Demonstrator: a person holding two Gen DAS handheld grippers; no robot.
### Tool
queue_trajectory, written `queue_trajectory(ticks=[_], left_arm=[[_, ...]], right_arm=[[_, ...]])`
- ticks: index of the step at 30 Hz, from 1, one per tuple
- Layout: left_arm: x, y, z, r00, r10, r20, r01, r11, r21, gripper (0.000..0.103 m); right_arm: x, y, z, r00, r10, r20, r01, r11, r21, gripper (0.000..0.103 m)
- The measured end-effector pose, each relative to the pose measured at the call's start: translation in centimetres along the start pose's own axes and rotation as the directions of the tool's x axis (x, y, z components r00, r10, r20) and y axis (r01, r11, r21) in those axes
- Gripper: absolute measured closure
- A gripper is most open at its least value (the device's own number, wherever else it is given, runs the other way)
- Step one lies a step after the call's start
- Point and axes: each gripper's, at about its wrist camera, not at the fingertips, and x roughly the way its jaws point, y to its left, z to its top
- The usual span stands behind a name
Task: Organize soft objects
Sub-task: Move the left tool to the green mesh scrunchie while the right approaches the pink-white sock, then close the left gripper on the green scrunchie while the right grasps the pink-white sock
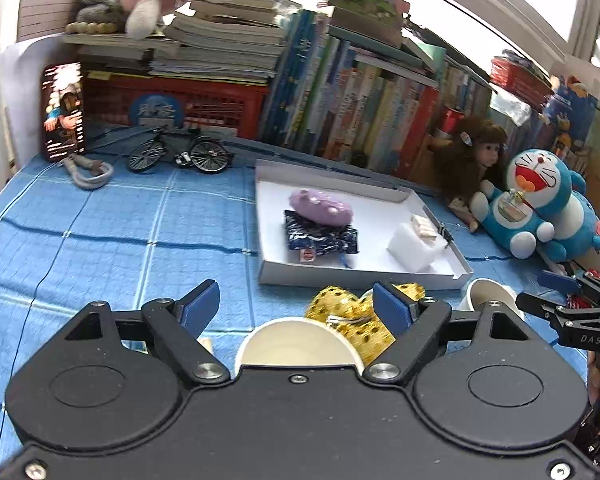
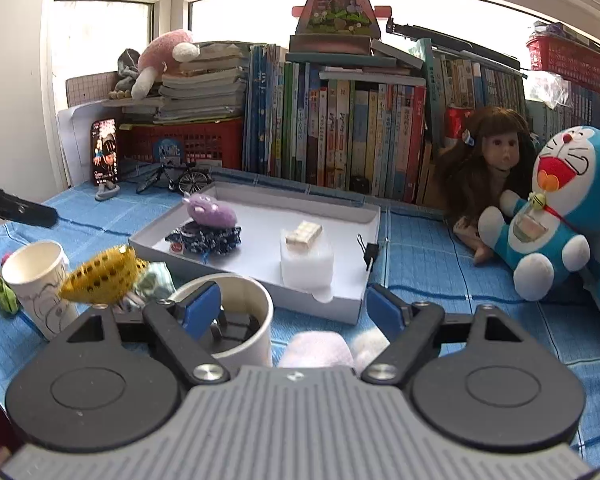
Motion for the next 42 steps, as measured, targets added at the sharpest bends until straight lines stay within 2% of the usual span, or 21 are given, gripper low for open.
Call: queue_trajectory(ticks=[9, 16, 21, 27, 30, 34, 37, 42], left_arm=[[-1.5, 2.6, -2.8, 0.996, 0.076, 0.037, -0.075, 0.997, -0.023, 0.019], [-2.2, 4.3, -5.1, 0.983, 0.173, 0.063, -0.173, 0.985, -0.002, 0.017], [-2.8, 5.3, -5.9, 0.984, 0.168, 0.067, -0.164, 0.985, -0.052, 0.016], [-3.9, 5.2, -5.8, 0.986, 0.137, 0.091, -0.132, 0.99, -0.055, 0.016], [-4.4, 4.9, -5.9, 0.984, 0.143, 0.103, -0.138, 0.989, -0.052, 0.016], [-5.1, 5.0, -6.4, 0.977, 0.176, 0.122, -0.173, 0.984, -0.032, 0.016], [-5.3, 5.2, -7.2, 0.966, 0.226, 0.127, -0.228, 0.974, -0.002, 0.016], [-4.4, 6.0, -8.4, 0.955, 0.281, 0.097, -0.283, 0.959, 0.009, 0.016]], right_arm=[[0.0, -0.3, -1.5, 1.0, -0.014, -0.011, 0.014, 1.0, -0.028, 0.013], [-1.2, -0.8, -1.9, 0.999, 0.042, 0.025, -0.042, 0.999, -0.035, 0.01], [-1.8, -0.7, -2.1, 0.998, 0.046, 0.033, -0.044, 0.997, -0.061, 0.009], [-1.4, -0.7, -3.0, 0.999, 0.033, 0.001, -0.033, 0.997, -0.072, 0.009], [-1.2, -0.9, -3.3, 1.0, 0.031, -0.007, -0.031, 0.997, -0.068, 0.009], [-0.9, -0.9, -3.9, 0.999, 0.026, -0.02, -0.027, 0.997, -0.073, 0.009], [-0.4, -0.7, -4.3, 0.999, 0.006, -0.04, -0.01, 0.995, -0.101, 0.009], [0.7, 0.3, -5.0, 0.997, -0.037, -0.064, 0.026, 0.986, -0.166, 0.009]])
